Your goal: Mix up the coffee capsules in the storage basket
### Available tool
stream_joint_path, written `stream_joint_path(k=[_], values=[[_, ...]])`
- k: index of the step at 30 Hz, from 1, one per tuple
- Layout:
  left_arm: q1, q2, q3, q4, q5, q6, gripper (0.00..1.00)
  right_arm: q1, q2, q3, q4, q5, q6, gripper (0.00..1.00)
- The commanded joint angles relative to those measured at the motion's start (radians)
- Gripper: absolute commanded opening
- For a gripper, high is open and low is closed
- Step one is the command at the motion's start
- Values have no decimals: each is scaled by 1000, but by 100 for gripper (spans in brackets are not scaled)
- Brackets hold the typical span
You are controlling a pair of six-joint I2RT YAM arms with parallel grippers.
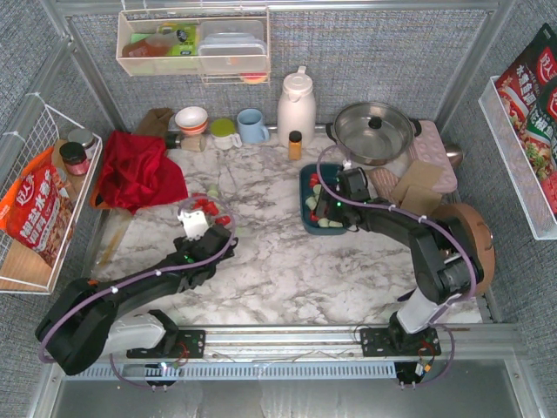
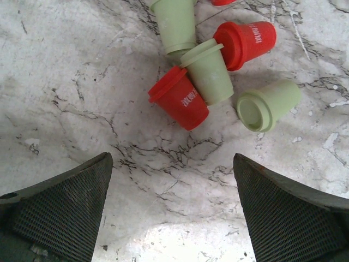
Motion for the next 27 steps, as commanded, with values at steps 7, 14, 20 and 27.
stream_joint_path(k=[7,14,20,27], values=[[69,-15,-29,61,32,55,93,18,-171,-18,-52,28,-82,99],[117,7,-13,128,67,72,85,68,-330,-17,-113,178,-166,99],[123,45,8,161,12,-26,78,25,-427,-111,-43,249,-90,99],[124,141,74,85,-48,-176,62,-56,-507,-220,14,288,34,99]])
